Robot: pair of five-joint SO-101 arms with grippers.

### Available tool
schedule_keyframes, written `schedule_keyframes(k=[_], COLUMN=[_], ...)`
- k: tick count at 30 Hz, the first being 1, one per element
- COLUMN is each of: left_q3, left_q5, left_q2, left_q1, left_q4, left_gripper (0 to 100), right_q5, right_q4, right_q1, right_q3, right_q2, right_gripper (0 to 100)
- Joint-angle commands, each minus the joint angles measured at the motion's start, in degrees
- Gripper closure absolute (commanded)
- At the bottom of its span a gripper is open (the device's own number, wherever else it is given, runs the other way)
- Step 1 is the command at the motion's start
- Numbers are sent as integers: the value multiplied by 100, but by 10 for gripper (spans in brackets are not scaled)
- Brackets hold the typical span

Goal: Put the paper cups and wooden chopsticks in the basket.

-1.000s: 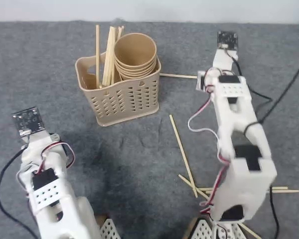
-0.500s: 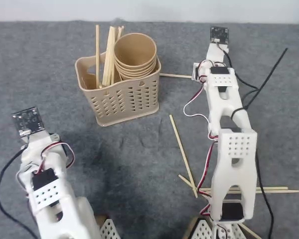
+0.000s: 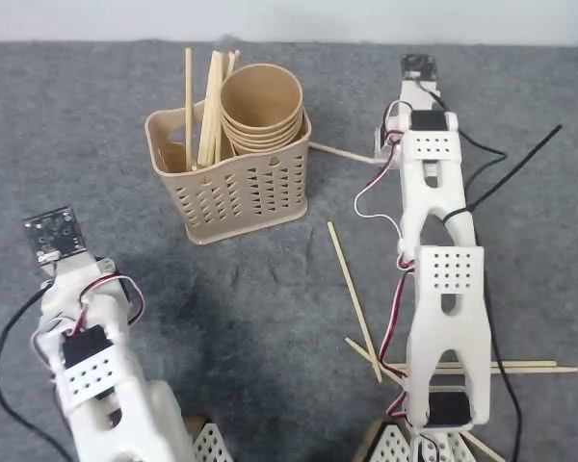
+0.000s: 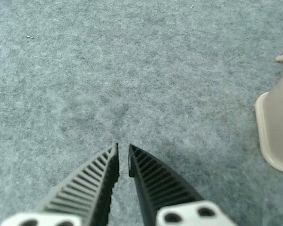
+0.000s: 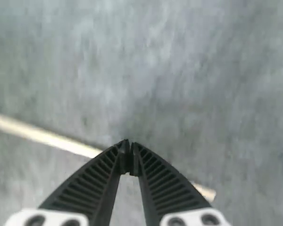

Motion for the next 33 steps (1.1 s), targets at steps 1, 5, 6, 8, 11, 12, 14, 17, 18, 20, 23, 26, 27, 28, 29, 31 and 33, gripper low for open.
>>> schedule_keyframes(k=[1, 5, 6, 8, 11, 12, 14, 17, 18, 20, 23, 26, 27, 28, 29, 31, 33], left_q3=[-22, -22, -22, -22, -22, -22, -22, -22, -22, -22, -22, -22, -22, -22, -22, -22, -22], left_q5=[-53, -53, -53, -53, -53, -53, -53, -53, -53, -53, -53, -53, -53, -53, -53, -53, -53], left_q2=[-88, -88, -88, -88, -88, -88, -88, -88, -88, -88, -88, -88, -88, -88, -88, -88, -88], left_q1=[0, 0, 0, 0, 0, 0, 0, 0, 0, 0, 0, 9, 9, 9, 18, 18, 18], left_q4=[-141, -141, -141, -141, -141, -141, -141, -141, -141, -141, -141, -141, -141, -141, -141, -141, -141], left_gripper=[966, 966, 966, 966, 966, 966, 966, 966, 966, 966, 966, 966, 966, 966, 966, 966, 966], right_q5=[431, 1055, 1187, 1319, 1380, 1389, 1442, 1556, 1565, 1591, 1697, 1943, 1952, 1925, 1978, 1987, 1987], right_q4=[1112, 2176, 2431, 2580, 2571, 2571, 2589, 2598, 2598, 2598, 2571, 2484, 2360, 2176, 1930, 1376, 945], right_q1=[-92, -101, -110, -84, 110, 136, 180, 189, 189, 171, 136, 31, 13, -4, -31, -57, -207], right_q3=[-466, -457, -466, -448, -457, -457, -448, -431, -325, 167, 1336, 2391, 2646, 2857, 3015, 3235, 3376], right_q2=[-119, -119, -119, -171, -180, -180, -180, -233, -330, -716, -1692, -2651, -2897, -3055, -3169, -3275, -3222], right_gripper=[991, 991, 990, 990, 990, 990, 990, 990, 990, 990, 990, 990, 990, 990, 990, 987, 985])
